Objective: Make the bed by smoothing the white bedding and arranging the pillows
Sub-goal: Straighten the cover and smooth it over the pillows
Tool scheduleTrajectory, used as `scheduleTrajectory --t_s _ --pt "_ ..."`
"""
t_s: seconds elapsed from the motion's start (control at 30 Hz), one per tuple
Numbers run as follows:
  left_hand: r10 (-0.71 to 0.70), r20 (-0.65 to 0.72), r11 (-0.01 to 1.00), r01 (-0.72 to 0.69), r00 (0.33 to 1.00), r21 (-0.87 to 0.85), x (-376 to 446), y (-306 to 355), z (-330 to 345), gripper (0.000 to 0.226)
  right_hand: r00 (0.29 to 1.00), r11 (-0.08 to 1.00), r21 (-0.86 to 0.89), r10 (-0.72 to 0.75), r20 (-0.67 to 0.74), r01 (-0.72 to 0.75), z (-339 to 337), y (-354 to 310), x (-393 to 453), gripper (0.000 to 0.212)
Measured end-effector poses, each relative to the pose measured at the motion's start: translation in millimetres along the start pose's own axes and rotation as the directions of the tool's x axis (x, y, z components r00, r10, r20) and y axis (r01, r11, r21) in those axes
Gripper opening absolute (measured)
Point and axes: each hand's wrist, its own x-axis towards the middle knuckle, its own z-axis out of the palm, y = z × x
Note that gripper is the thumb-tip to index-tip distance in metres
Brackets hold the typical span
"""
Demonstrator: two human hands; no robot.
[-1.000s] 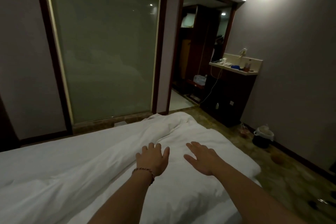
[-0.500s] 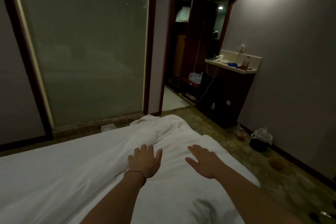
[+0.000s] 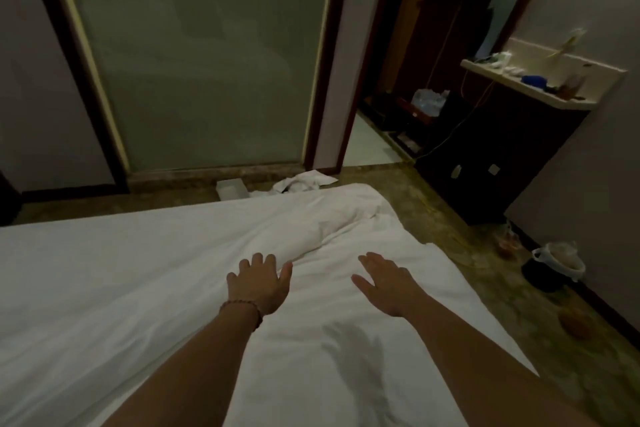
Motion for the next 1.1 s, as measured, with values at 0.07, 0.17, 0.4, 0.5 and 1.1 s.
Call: scheduleTrajectory --t_s 0.07,0.17,0.4,0.5,1.1 --pt "-0.042 0.007 0.999 0.042 0.999 0.004 18 -4 9 0.060 0.999 0.999 -0.024 -0.040 0.031 0.041 6 5 34 0.065" --pt "-0.130 0.009 0.991 0.130 0.991 0.019 44 -10 28 0.061 0.990 0.991 -0.059 -0.118 0.076 0.122 16 13 85 0.066" --pt "-0.292 0.006 0.956 0.292 0.956 0.022 137 10 84 0.062 0.961 0.948 -0.154 -0.271 0.063 0.277 42 51 215 0.100" --pt "-0.319 -0.021 0.947 0.320 0.947 0.020 186 24 109 0.061 0.956 0.941 -0.170 -0.285 0.064 0.292 63 73 274 0.109" --pt "-0.393 -0.149 0.865 0.420 0.907 0.274 357 -76 179 0.075 0.868 0.859 -0.128 -0.495 0.037 0.496 199 53 469 0.082"
